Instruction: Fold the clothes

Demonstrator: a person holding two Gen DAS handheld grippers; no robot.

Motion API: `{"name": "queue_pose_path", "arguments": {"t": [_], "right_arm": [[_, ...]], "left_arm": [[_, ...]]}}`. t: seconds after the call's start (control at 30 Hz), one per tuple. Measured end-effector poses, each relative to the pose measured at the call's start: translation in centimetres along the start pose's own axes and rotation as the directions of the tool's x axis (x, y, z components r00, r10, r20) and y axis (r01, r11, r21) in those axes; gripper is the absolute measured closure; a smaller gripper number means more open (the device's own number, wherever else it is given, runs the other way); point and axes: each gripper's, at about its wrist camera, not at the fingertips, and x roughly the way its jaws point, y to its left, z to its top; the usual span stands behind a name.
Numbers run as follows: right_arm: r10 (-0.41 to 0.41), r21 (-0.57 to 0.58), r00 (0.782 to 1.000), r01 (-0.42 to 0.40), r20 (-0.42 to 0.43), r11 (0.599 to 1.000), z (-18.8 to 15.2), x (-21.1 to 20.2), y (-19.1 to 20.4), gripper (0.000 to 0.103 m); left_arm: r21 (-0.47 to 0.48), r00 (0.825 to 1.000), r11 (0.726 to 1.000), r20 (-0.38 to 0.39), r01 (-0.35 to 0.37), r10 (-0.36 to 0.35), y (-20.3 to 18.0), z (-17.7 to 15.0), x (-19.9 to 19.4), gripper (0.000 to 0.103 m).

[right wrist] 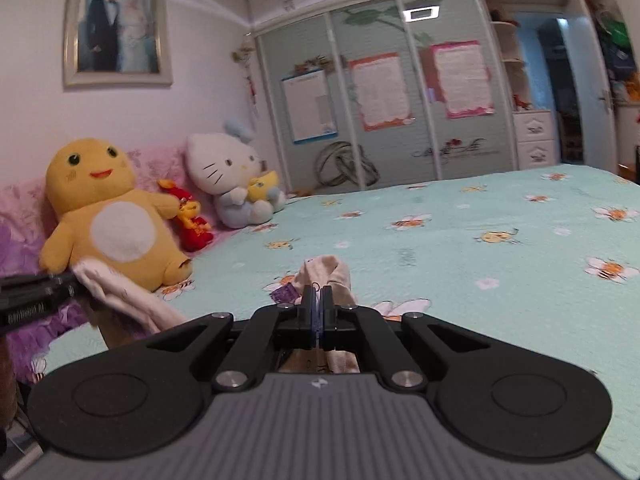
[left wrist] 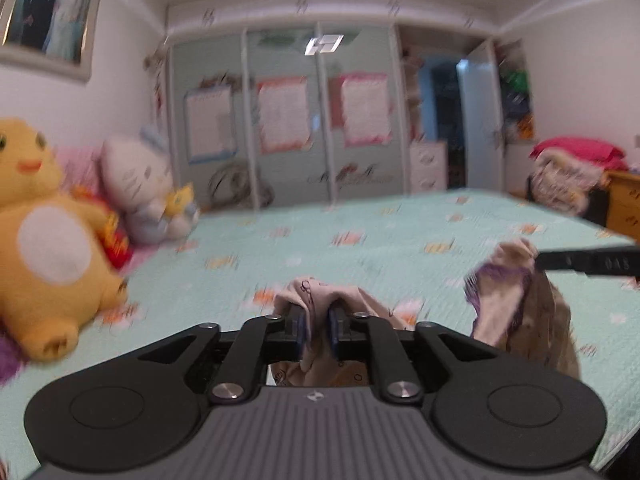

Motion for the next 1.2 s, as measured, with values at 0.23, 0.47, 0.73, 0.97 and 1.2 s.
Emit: {"name": "queue_pose_path", "arguments": {"t": [0.23,0.47,0.73,0.97,1.2], "right_arm": [[-0.068,0.054,0.974,0.082,-0.215,0.995,-4.7,3.3,-1.1,0.062],[-0.073,0.165,0.933,0.139,-0.352,0.976,-9.8,2.0,-4.2,0.044],[-0.137,-0.164,0.911,0.078,-0.388,0.983,-12.2,7.8,1.6,0.100],[-0.142,-0.009,0.979,0.143,-0.145,0.990,-0.7,9.2,-1.5,0.103],[-0.096,0.110,0.990,0.108,-0.106,0.988,3.1,8.2,-5.2,0.030]], "left_arm": [[0.013,0.959,0.999,-0.281,-0.046,0.048,0.5,-9.7,1.0,0.032],[-0.054,0.953,0.998,-0.298,0.030,-0.045,0.1,-12.4,0.3,0.032],[-0.021,0.941,0.994,-0.322,0.106,-0.107,-3.3,-13.1,0.9,0.031],[-0.035,0.941,0.990,-0.309,0.134,-0.138,-2.9,-13.2,0.6,0.031],[-0.054,0.933,0.986,-0.321,0.156,-0.165,-3.8,-13.7,1.4,0.031]]}}
